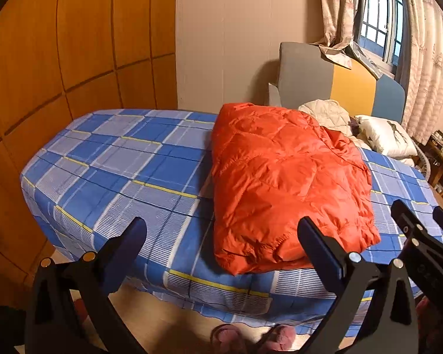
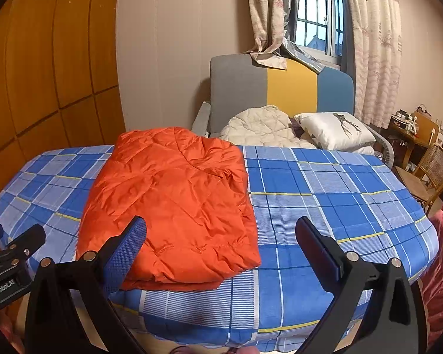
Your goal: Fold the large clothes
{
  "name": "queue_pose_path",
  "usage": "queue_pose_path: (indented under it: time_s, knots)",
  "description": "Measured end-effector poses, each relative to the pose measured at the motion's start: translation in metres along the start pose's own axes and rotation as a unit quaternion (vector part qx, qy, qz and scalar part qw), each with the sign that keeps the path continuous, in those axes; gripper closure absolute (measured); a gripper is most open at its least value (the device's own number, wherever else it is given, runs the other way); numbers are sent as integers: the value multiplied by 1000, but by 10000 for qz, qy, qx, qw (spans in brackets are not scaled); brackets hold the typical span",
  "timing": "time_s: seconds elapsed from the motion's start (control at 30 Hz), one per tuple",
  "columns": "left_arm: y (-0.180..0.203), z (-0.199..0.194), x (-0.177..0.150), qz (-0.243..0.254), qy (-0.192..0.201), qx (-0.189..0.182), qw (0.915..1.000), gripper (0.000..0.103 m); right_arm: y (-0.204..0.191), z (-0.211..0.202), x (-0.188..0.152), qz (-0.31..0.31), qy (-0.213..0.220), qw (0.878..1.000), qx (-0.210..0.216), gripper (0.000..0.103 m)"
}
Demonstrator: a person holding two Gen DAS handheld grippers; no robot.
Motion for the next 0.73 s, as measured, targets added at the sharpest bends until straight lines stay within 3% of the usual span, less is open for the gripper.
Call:
queue_pose_path:
  time_s: [0.73]
  knots:
    - [4,5,-3,129,-87,270,9995,2,7,11,-7,146,-172,9997,4,3]
Point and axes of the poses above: each gripper's, at about its wrist camera, not at the fingertips, and z roughly the way its jaws point, y to its right, x to its top, the point moved 8 cm from there along z, roughly the way its jaws point, and after that the axes turned 2 degrees about -z, right-handed, at the moved point
